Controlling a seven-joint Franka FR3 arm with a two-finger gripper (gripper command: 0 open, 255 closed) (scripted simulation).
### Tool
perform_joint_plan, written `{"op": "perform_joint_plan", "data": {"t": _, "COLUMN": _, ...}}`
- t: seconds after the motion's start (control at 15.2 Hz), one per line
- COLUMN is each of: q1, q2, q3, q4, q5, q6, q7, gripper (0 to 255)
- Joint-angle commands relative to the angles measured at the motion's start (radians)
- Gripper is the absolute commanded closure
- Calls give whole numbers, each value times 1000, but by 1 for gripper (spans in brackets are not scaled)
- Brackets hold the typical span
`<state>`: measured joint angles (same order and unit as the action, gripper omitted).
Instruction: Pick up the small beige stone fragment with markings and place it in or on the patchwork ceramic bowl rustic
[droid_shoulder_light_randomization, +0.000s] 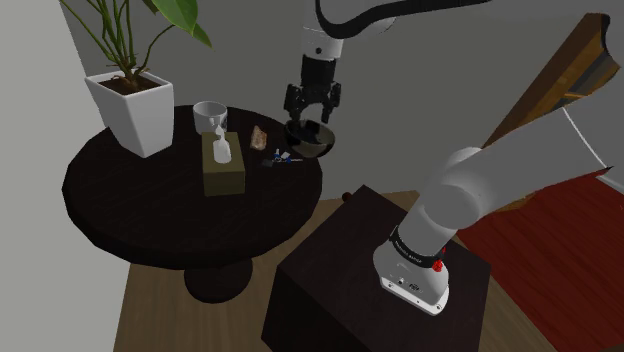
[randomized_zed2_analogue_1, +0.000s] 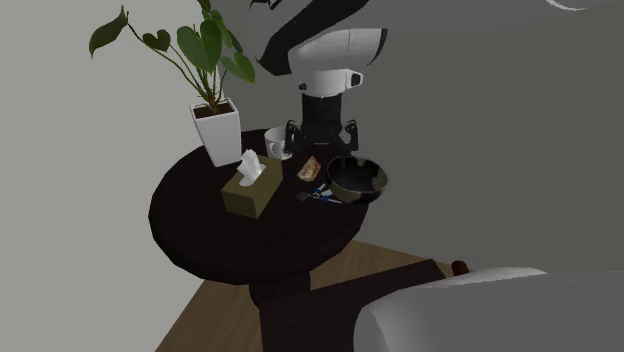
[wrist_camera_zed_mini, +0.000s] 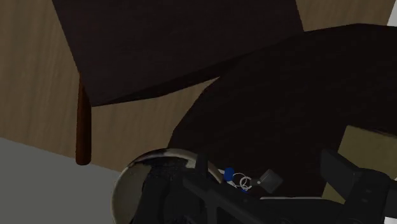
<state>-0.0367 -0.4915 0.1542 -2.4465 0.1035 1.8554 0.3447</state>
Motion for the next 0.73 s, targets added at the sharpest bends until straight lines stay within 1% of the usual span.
{"op": "perform_joint_plan", "data": {"t": 0.0, "q1": -13, "q2": 68, "q3": 33, "q4": 15, "q5": -20, "q6": 69, "q7": 68, "gripper": 0}}
{"op": "perform_joint_plan", "data": {"t": 0.2, "q1": -36, "q2": 180, "q3": 78, "q4": 56, "q5": -70, "q6": 156, "q7": 174, "gripper": 0}}
{"op": "perform_joint_plan", "data": {"t": 0.33, "q1": -52, "q2": 259, "q3": 103, "q4": 91, "q5": -114, "q6": 205, "q7": 251, "gripper": 0}}
{"op": "perform_joint_plan", "data": {"t": 0.66, "q1": -79, "q2": 461, "q3": 140, "q4": 207, "q5": -262, "q6": 287, "q7": 457, "gripper": 0}}
